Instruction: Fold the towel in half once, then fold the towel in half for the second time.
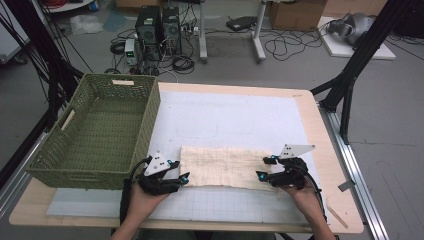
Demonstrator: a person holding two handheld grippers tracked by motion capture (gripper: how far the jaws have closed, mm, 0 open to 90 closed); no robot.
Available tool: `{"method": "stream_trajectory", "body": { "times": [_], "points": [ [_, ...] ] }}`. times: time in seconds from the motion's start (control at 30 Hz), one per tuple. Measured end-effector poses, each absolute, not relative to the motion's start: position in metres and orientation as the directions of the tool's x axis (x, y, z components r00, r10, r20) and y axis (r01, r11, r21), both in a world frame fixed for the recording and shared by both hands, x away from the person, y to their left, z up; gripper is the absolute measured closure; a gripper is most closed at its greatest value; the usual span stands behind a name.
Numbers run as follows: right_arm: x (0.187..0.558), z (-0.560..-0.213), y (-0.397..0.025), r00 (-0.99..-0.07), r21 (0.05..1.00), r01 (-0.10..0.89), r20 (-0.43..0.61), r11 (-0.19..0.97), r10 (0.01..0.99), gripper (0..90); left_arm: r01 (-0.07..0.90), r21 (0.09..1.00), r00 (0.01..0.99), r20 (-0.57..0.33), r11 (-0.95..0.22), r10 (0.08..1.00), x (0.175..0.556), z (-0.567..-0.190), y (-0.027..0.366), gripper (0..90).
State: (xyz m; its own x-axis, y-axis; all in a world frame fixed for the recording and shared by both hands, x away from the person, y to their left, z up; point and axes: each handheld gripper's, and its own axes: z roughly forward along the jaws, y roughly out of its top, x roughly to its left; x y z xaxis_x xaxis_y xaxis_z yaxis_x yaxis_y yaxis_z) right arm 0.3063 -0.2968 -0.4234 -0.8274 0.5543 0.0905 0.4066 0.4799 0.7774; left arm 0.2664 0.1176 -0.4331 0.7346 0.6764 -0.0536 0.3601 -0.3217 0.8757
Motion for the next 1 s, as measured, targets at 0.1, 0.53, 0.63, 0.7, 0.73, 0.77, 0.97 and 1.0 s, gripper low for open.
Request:
{"method": "stream_trajectory", "body": {
  "times": [0.1, 0.53, 0.63, 0.7, 0.73, 0.77, 0.97, 1.0],
  "points": [
    [0.3065, -0.4251, -0.2971, -0.827, 0.77, 0.41, 0.088, 0.49, 0.555, 36.0, 0.358, 0.88, 0.733, -0.057, -0.313, 0.678, 0.267, -0.4326, 0.1194, 45.3],
    [0.3065, -0.4259, -0.2968, -0.826, 0.768, 0.418, 0.097, 0.486, 0.556, 36.4, 0.353, 0.883, 0.734, -0.057, -0.309, 0.677, 0.2661, -0.4315, 0.1202, 45.2],
    [0.3064, -0.4263, -0.2964, -0.823, 0.761, 0.424, 0.098, 0.491, 0.56, 36.3, 0.354, 0.883, 0.735, -0.059, -0.308, 0.675, 0.2662, -0.4314, 0.1208, 45.8],
    [0.3064, -0.4265, -0.2963, -0.822, 0.761, 0.426, 0.1, 0.489, 0.56, 36.4, 0.354, 0.884, 0.736, -0.061, -0.306, 0.674, 0.2662, -0.4311, 0.1213, 46.4],
    [0.3062, -0.4266, -0.2963, -0.822, 0.762, 0.425, 0.099, 0.489, 0.56, 36.4, 0.353, 0.884, 0.736, -0.06, -0.307, 0.675, 0.2662, -0.4309, 0.1214, 46.4],
    [0.3061, -0.4266, -0.2964, -0.823, 0.762, 0.424, 0.098, 0.49, 0.56, 36.4, 0.354, 0.884, 0.735, -0.061, -0.305, 0.676, 0.2661, -0.4309, 0.1214, 46.4],
    [0.3051, -0.4267, -0.2974, -0.82, 0.762, 0.425, 0.097, 0.488, 0.563, 37.4, 0.351, 0.883, 0.736, -0.055, -0.311, 0.675, 0.2658, -0.4306, 0.121, 46.5],
    [0.3051, -0.4265, -0.2975, -0.82, 0.764, 0.426, 0.099, 0.485, 0.564, 37.5, 0.349, 0.882, 0.737, -0.05, -0.316, 0.674, 0.2658, -0.4305, 0.121, 46.5]
  ]
}}
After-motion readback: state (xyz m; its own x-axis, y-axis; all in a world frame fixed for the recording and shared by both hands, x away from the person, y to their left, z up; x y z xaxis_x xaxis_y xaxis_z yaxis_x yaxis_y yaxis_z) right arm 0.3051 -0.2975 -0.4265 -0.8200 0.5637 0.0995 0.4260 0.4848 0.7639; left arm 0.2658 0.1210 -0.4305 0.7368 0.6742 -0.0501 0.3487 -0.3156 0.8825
